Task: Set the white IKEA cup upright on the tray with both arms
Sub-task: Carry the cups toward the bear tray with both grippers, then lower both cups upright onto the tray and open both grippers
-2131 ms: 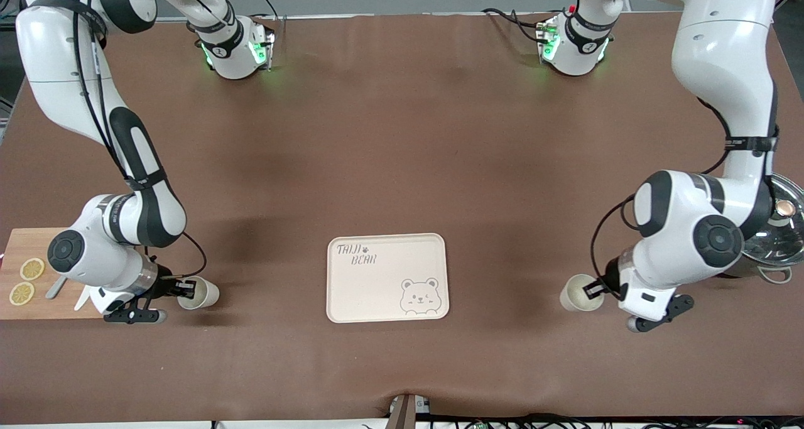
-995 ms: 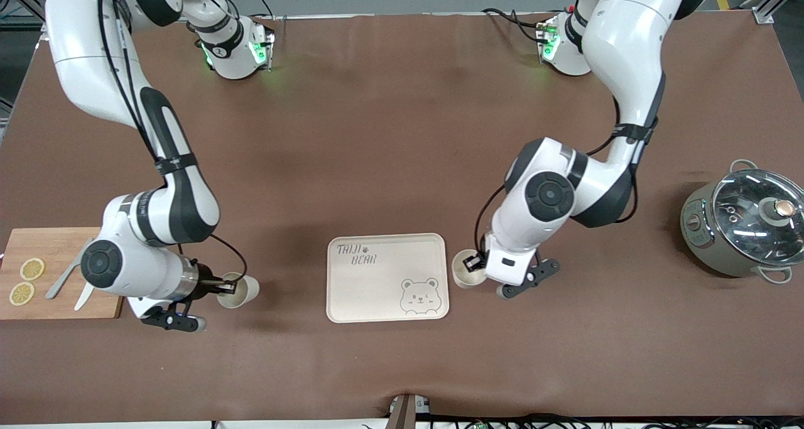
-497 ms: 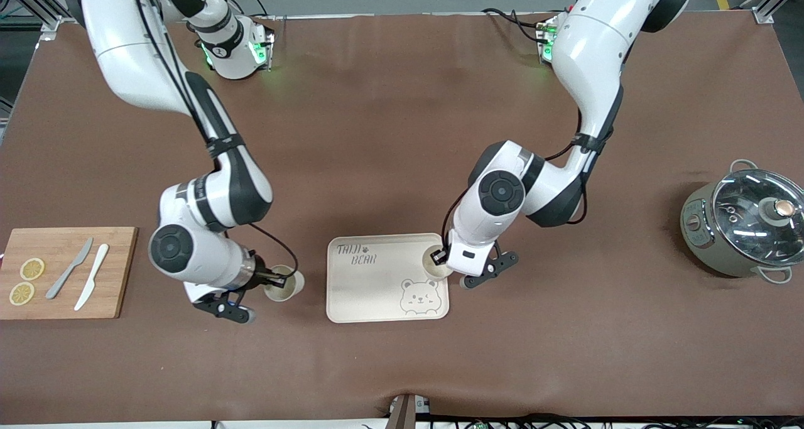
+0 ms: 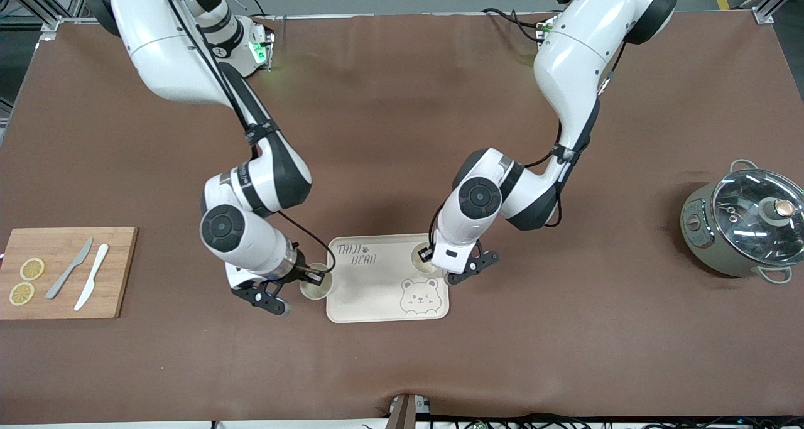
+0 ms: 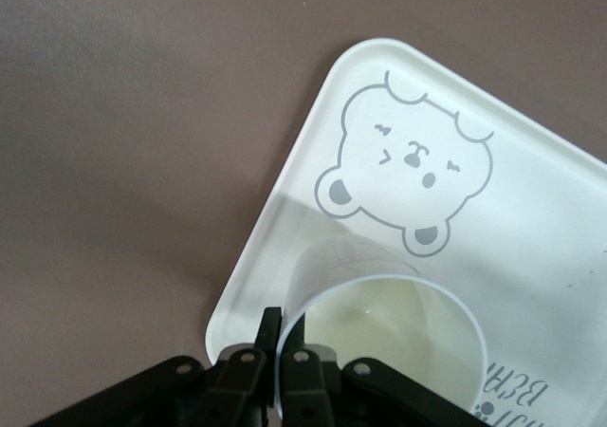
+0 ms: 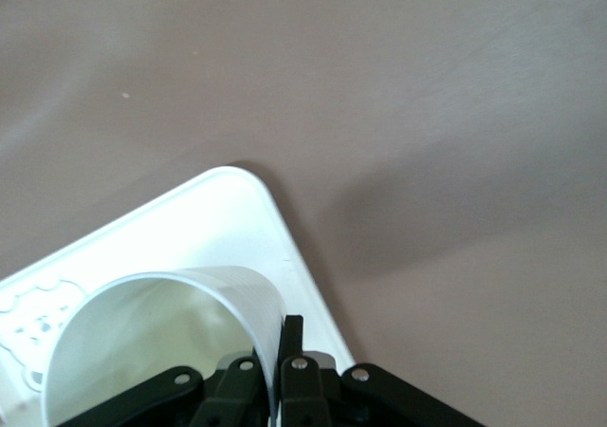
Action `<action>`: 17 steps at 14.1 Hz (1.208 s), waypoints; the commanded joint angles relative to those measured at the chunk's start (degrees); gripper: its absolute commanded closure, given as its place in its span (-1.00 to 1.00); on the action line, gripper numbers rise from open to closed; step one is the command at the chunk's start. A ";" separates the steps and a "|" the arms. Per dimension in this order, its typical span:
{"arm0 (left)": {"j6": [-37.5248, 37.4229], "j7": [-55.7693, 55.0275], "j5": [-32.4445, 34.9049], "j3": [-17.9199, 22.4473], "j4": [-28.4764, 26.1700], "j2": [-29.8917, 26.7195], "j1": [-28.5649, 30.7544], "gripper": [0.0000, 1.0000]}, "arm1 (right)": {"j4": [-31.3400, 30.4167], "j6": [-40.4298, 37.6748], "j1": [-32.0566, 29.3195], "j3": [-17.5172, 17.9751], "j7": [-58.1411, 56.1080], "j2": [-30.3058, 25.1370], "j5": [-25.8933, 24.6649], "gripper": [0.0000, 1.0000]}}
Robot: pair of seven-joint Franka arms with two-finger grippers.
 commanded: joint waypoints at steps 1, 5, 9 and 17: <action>0.99 -0.56 -1.35 0.70 1.38 1.50 -0.93 1.00 | 0.42 4.16 2.85 -0.59 4.58 2.18 -0.41 1.00; 1.52 -0.73 -1.35 0.70 1.29 1.94 -0.94 0.38 | 0.33 8.47 4.52 -0.86 5.56 4.37 -0.67 1.00; 1.43 -1.08 -1.27 0.87 1.21 0.81 -0.76 -0.33 | 0.33 10.06 5.41 -0.86 5.65 6.31 -0.76 1.00; -4.18 -2.67 -0.48 1.23 1.03 -6.39 1.96 -0.91 | 0.33 10.15 5.58 -0.95 5.56 7.46 -1.29 0.83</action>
